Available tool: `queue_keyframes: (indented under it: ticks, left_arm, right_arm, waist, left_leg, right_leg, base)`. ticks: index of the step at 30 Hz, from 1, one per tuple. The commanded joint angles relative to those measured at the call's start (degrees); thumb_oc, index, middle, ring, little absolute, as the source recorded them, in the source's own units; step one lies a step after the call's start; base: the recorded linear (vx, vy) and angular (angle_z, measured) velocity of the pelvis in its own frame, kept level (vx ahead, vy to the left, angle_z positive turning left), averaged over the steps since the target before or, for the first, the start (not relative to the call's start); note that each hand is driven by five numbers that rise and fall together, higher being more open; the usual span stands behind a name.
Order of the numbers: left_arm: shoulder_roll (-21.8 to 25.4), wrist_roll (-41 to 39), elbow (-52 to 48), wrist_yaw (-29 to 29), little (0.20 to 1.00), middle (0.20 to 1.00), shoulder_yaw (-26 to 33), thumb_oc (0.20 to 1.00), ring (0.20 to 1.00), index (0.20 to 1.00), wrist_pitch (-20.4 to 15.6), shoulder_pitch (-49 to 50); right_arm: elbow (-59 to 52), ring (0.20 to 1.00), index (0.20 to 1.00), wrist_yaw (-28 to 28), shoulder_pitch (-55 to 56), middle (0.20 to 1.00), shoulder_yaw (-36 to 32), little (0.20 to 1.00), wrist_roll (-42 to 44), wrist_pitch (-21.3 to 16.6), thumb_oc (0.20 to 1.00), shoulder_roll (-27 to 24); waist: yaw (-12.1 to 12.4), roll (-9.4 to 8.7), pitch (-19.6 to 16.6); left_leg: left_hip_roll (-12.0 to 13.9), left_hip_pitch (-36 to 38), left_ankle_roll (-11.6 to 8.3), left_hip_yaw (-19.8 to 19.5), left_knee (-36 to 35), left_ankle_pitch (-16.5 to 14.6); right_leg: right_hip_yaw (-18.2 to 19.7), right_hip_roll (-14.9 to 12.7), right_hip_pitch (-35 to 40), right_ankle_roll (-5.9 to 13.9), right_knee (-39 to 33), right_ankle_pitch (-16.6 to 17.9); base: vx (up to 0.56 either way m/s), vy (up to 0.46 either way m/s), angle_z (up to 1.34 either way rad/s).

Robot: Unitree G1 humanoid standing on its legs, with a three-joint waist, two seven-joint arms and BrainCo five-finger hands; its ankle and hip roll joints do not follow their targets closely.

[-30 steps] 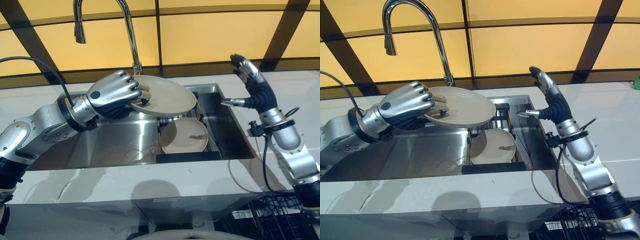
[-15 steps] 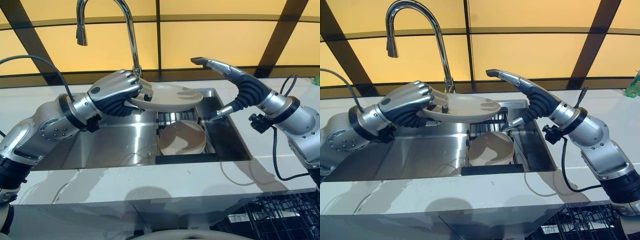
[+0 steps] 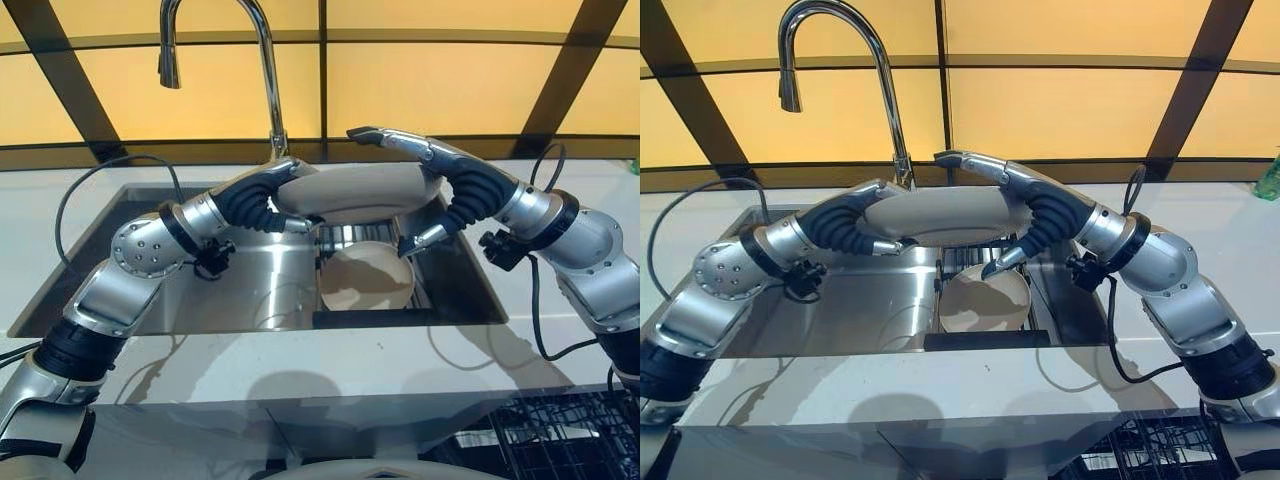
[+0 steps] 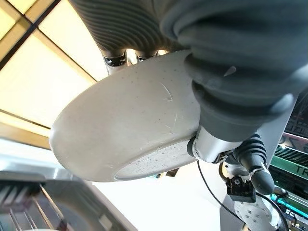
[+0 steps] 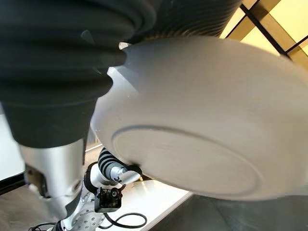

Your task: Pick up plates and place into dishwasher.

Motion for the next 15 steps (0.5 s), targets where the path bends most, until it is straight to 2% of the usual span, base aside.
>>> queue_keyframes:
  ticks: [1, 5, 11, 15]
  left_arm:
    - [-0.48, -4.67, -2.91, -1.8, 0.2, 0.2, 3.87, 0.2, 0.2, 0.2, -0.78, -1.1]
    - [0.46, -5.82, -4.54, -4.3, 0.2, 0.2, 4.25, 0.2, 0.2, 0.2, -0.81, -1.43]
    - [2.29, -5.56, -4.61, -4.79, 0.2, 0.2, 5.65, 0.2, 0.2, 0.2, -1.96, -1.23]
    - [4.35, -5.07, -4.87, -3.48, 0.2, 0.2, 7.81, 0.2, 0.2, 0.2, -3.34, -0.24]
  right_arm:
    - [-2.62, 1.0, 1.0, -1.41, -5.15, 1.0, 0.77, 1.0, -0.74, -2.56, 1.0, 1.58]
    - [-3.01, 1.0, 1.0, -0.8, -4.42, 1.0, 0.02, 1.0, -0.64, -1.97, 1.0, 0.93]
    - [-3.29, 1.0, 1.0, 4.66, -2.01, 1.0, -0.7, 1.0, -0.95, 0.22, 1.0, -1.06]
    - [-2.9, 1.0, 1.0, 8.09, 0.08, 1.0, -2.15, 1.0, -0.15, 4.93, 1.0, -3.98]
  waist:
    - [1.3, -0.76, -1.21]
    - [1.41, -0.88, -1.14]
    - [1.37, -0.87, -1.23]
    - [1.11, -1.11, -1.18]
  left_leg:
    - [1.62, 6.83, 0.29, -0.27, 1.09, -8.57]
    - [1.4, 6.77, 0.35, -0.31, 1.16, -8.7]
    - [1.1, 6.71, 0.47, -0.38, 1.07, -8.74]
    - [0.97, 6.72, 0.48, -0.17, 1.06, -8.61]
  right_leg:
    - [2.36, 0.45, -6.7, -0.32, -0.21, 7.1]
    - [2.09, 0.13, -6.69, -0.2, -0.14, 7.13]
    - [1.79, -0.04, -6.64, -0.09, -0.02, 7.08]
    - [1.61, -0.2, -6.68, -0.07, 0.23, 7.14]
  base:
    - [0.0, 0.0, 0.0]
    - [0.0, 0.0, 0.0]
    - [0.0, 0.018, 0.0]
    - [0.0, 0.0, 0.0]
